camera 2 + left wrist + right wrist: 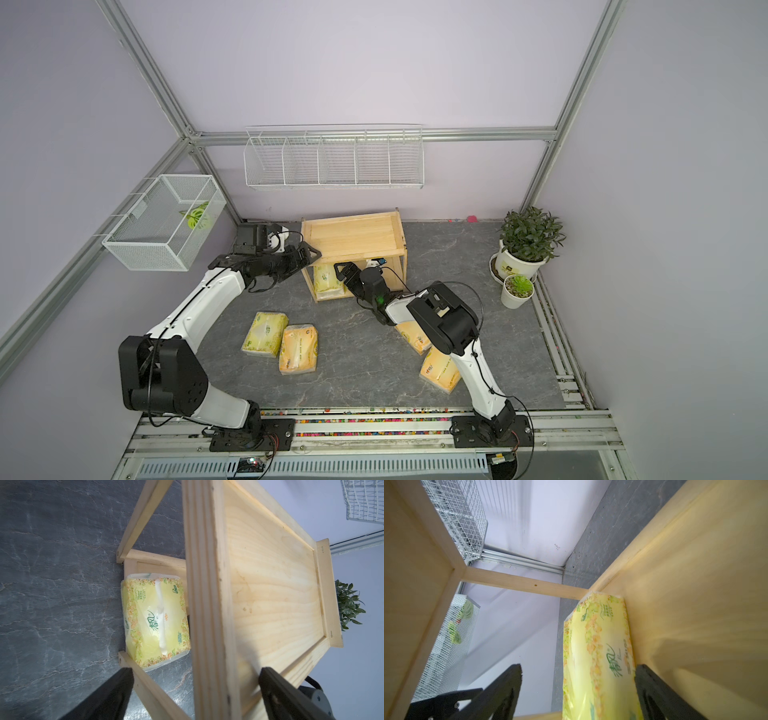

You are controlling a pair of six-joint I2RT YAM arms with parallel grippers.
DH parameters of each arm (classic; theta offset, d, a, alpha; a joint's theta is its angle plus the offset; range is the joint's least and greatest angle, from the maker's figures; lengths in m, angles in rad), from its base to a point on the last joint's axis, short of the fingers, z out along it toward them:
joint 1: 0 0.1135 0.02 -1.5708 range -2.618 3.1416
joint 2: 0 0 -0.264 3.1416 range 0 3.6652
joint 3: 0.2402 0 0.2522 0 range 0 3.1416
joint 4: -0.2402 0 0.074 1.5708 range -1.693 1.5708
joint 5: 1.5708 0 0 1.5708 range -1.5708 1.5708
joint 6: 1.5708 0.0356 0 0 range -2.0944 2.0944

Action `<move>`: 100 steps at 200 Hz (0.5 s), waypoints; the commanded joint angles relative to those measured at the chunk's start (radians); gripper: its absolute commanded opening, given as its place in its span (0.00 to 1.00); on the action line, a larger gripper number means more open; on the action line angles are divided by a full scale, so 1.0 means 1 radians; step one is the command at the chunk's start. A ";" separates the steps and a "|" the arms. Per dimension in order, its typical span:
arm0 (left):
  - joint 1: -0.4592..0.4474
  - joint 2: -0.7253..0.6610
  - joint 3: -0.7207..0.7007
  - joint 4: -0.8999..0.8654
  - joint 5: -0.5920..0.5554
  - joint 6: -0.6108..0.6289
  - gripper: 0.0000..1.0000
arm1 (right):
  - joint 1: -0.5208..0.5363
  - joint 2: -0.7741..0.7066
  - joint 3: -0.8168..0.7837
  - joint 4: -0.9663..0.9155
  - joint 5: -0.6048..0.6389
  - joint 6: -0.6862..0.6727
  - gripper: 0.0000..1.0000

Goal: Place the tissue boxes on the shelf by color
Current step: Place a box of tissues on the shelf, then adjust the box of tissues at the center of the board.

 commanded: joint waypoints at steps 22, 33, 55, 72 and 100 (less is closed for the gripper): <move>0.003 -0.015 0.089 -0.031 -0.094 0.018 1.00 | 0.006 -0.143 -0.121 0.006 -0.025 -0.058 0.90; 0.006 -0.034 0.105 -0.037 -0.124 0.016 1.00 | 0.016 -0.179 -0.156 -0.010 -0.034 -0.075 0.90; 0.009 -0.093 0.118 -0.040 -0.200 0.010 1.00 | 0.043 -0.254 -0.228 -0.040 -0.048 -0.098 0.90; 0.011 -0.156 0.113 -0.048 -0.253 0.007 1.00 | 0.068 -0.313 -0.284 -0.068 -0.051 -0.109 0.90; 0.015 -0.269 0.084 -0.101 -0.329 -0.014 1.00 | 0.132 -0.390 -0.316 -0.176 -0.081 -0.155 0.91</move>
